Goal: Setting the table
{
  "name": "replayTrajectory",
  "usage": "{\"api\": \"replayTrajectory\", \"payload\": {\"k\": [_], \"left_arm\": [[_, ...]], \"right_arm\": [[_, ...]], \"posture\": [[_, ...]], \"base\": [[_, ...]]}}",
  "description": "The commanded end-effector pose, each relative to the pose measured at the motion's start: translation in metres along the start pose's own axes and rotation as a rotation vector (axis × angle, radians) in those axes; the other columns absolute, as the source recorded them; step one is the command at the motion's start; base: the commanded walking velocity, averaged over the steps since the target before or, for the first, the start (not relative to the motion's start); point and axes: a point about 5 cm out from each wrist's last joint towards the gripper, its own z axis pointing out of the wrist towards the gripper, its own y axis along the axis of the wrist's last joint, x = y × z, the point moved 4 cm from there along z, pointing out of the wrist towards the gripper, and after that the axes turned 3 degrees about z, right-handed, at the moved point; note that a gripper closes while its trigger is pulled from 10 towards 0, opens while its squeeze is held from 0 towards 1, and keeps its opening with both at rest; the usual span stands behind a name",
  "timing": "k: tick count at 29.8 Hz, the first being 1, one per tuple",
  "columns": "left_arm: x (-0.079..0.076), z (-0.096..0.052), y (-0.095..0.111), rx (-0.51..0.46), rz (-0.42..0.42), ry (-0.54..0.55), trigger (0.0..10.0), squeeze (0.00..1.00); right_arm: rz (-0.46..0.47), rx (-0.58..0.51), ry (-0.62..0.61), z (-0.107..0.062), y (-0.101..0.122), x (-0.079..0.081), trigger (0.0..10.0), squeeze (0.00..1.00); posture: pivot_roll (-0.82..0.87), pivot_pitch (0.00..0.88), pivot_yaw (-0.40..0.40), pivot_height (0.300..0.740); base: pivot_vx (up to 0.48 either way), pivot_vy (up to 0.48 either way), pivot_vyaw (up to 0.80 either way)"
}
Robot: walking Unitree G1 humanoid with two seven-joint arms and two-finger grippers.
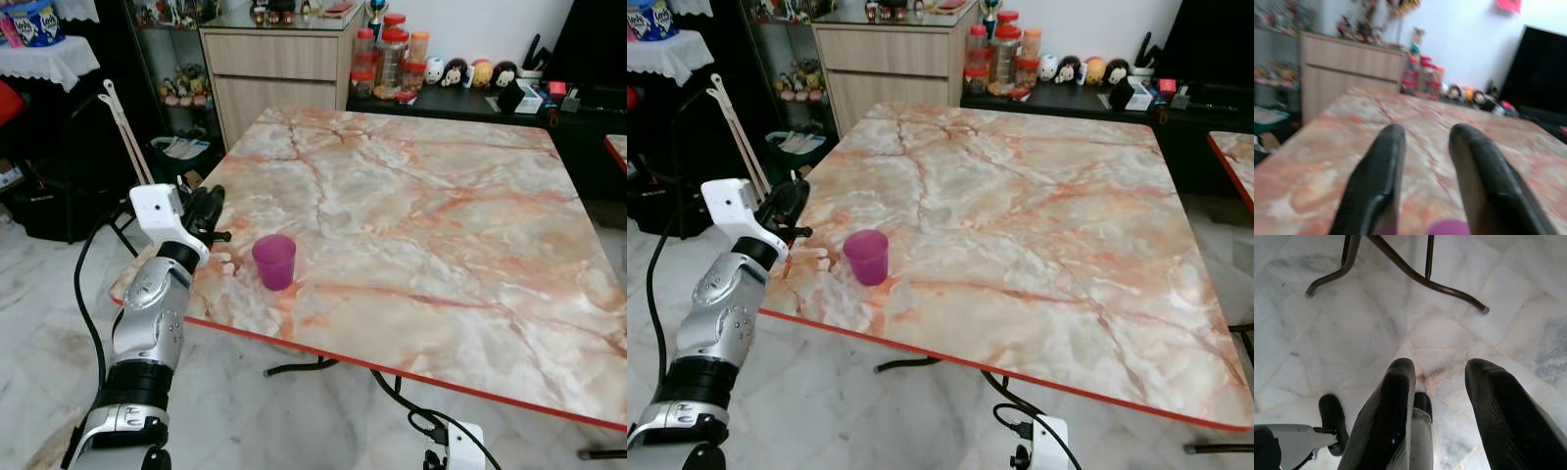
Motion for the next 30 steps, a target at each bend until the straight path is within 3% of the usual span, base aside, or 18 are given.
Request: {"api": "replayTrajectory", "payload": {"k": [1, 3, 7, 14, 24, 25, 30], "left_arm": [[-0.001, -0.004, -0.008, 0.094, 0.013, -0.031, 10.0, 1.00], [-0.010, -0.008, -0.021, 0.197, 0.061, -0.111, 10.0, 1.00], [-0.020, -0.009, -0.031, 0.278, 0.060, -0.143, 10.0, 1.00], [-0.025, -0.006, -0.038, 0.346, 0.064, -0.149, 10.0, 1.00], [-0.026, 0.012, -0.041, 0.437, 0.128, -0.106, 10.0, 1.00], [-0.026, 0.013, -0.042, 0.447, 0.140, -0.105, 10.0, 0.00], [-0.025, 0.015, -0.046, 0.486, 0.185, -0.103, 10.0, 0.00]], "right_arm": [[0.004, 0.005, -0.003, 0.000, -0.001, 0.000, 10.0, 0.00], [0.002, 0.006, -0.003, 0.000, -0.001, 0.001, 10.0, 0.00], [0.001, 0.010, -0.004, 0.000, -0.002, 0.000, 10.0, 0.00], [0.001, 0.010, -0.005, 0.000, -0.002, 0.001, 10.0, 0.00], [0.008, 0.012, -0.008, 0.000, -0.003, 0.001, 10.0, 0.00], [0.009, 0.012, -0.008, 0.000, -0.003, 0.001, 10.0, 0.00], [0.014, 0.010, -0.012, 0.000, -0.003, 0.001, 10.0, 0.00]], "posture": [[0.01, 0.000, 0.016, 0.740], [0.01, 0.000, 0.014, 0.740], [0.01, 0.000, 0.018, 0.740], [0.00, 0.000, 0.023, 0.740], [0.00, 0.000, 0.029, 0.740], [0.00, 0.000, 0.030, 0.740], [-0.01, 0.000, 0.032, 0.740]], "base": [[0.000, 0.000, 0.00], [0.000, 0.000, 0.00], [0.000, 0.000, 0.00], [0.000, 0.000, 0.00], [0.000, 0.000, 0.00], [0.000, 0.000, 0.00], [0.000, 0.000, 0.00]]}}
